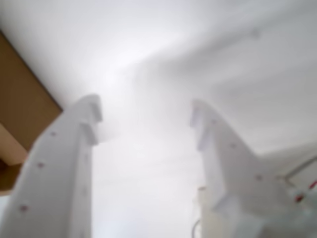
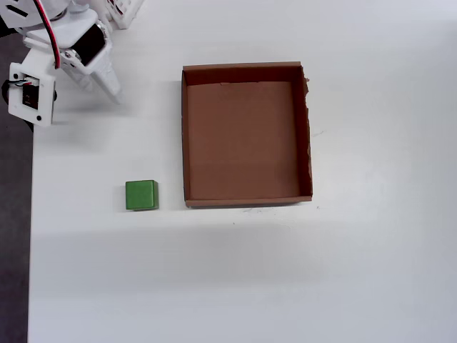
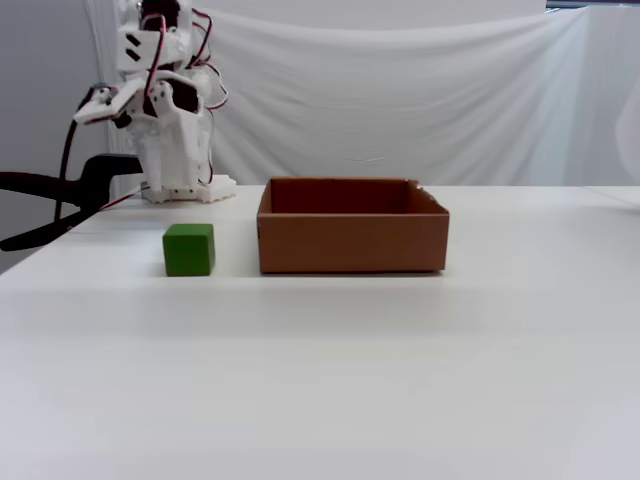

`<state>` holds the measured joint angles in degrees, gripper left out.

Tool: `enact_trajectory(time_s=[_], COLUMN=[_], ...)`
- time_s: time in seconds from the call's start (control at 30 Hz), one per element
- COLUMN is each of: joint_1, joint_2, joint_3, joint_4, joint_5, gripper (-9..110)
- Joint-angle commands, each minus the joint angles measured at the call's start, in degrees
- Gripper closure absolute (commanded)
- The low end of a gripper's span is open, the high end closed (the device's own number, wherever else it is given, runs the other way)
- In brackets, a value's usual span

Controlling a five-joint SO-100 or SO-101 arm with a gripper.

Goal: Grasp a green cube and put it in a box.

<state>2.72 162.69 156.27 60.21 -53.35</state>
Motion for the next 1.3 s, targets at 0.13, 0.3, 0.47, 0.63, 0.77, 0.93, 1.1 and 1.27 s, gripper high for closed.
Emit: enact_trajectory(time_s=[0.13,0.3,0.47,0.63,0.77,0.93,1.1,1.27], joint_1=[-1.2,-2.4,-2.3,-2.5,-3.4,-4.7,-6.6,-8.0], joint_2=[-20.6,-36.1,-48.5,-58.6,-65.4,-71.0,-74.1,-77.2], joint_3=[-15.6,-23.7,-34.6,-44.7,-51.3,-54.5,-55.6,-57.5], joint_4=[-9.0,-15.8,-11.2,-10.6,-10.6,-13.5,-14.9,-14.5], joint_5=[-0.6,-7.4,-14.2,-14.2,-14.2,-14.0,-13.8,-13.7], gripper=[80,78,76,75,75,75,75,75])
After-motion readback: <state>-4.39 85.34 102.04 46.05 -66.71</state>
